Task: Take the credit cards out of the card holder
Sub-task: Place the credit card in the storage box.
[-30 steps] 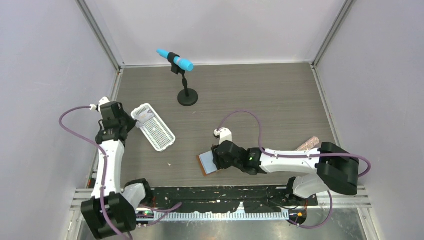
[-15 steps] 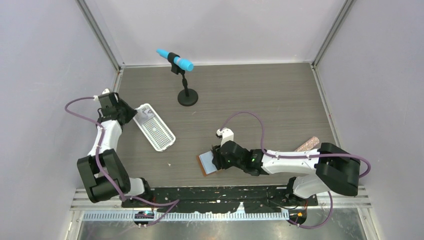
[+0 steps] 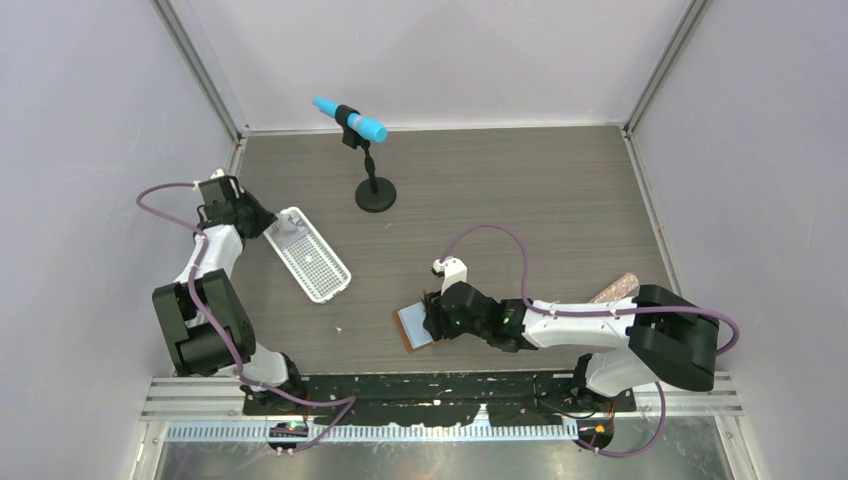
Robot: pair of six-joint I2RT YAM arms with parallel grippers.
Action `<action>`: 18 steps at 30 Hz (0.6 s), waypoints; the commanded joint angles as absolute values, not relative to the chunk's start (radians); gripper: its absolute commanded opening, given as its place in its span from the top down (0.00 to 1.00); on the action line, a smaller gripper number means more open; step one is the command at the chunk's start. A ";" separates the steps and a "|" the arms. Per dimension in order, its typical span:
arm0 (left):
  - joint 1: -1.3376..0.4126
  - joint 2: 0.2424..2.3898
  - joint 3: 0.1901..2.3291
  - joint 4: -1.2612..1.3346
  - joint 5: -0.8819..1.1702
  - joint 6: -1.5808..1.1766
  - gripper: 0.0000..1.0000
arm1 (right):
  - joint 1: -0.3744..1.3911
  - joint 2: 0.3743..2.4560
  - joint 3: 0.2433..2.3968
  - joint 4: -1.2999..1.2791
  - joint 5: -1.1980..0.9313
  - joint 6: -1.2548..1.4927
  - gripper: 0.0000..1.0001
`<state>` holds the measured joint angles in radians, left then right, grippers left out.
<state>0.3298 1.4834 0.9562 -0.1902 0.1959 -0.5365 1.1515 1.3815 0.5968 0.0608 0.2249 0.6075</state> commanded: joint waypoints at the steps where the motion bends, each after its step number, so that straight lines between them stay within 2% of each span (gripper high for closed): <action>1: 0.336 1.509 0.999 -0.154 0.217 -0.517 1.00 | 1.145 1.392 0.612 0.103 0.227 0.602 0.47; 9: 0.335 1.543 1.004 -0.161 0.204 -0.527 0.99 | 1.141 1.386 0.616 0.093 0.230 0.599 0.47; 18: 0.336 1.567 1.037 -0.206 0.185 -0.507 0.85 | 1.135 1.368 0.618 0.084 0.233 0.596 0.46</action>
<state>0.3298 1.5646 0.9962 -0.1993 0.2016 -0.5362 1.1412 1.3880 0.5968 0.0601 0.2214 0.6037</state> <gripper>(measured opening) 0.115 0.534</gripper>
